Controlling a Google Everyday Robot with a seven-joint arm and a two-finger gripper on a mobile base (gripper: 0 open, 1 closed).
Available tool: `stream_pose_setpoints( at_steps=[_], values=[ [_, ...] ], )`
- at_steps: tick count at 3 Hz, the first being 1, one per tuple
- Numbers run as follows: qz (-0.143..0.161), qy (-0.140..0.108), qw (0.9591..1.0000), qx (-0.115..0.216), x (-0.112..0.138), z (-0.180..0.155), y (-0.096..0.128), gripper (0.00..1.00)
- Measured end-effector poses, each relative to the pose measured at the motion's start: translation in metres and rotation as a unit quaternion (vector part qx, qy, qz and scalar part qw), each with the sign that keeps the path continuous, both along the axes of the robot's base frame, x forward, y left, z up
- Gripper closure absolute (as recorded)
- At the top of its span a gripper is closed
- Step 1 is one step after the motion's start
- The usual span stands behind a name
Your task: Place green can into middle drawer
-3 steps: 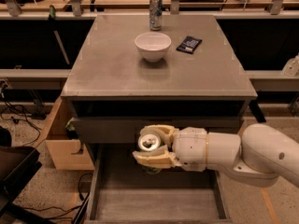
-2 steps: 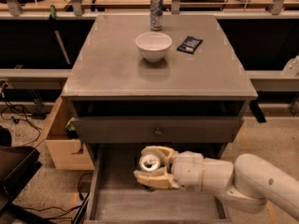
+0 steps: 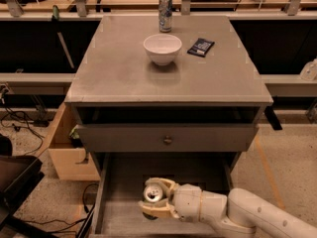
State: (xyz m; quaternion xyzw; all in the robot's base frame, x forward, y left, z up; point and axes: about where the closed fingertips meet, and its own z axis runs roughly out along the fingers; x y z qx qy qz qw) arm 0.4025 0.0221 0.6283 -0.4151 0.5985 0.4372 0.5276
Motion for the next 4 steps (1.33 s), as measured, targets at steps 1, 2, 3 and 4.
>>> stream_pose_setpoints(
  at_steps=[1, 2, 3, 4],
  values=[
    [0.013, 0.007, 0.9999, 0.004, 0.017, -0.038, 0.013, 1.0],
    [0.026, 0.018, 0.9995, 0.005, 0.033, -0.066, 0.027, 1.0],
    [0.037, 0.024, 0.999, 0.0, 0.043, -0.088, 0.041, 1.0],
    [0.038, 0.036, 0.9986, 0.001, 0.048, -0.114, 0.049, 1.0]
  ],
)
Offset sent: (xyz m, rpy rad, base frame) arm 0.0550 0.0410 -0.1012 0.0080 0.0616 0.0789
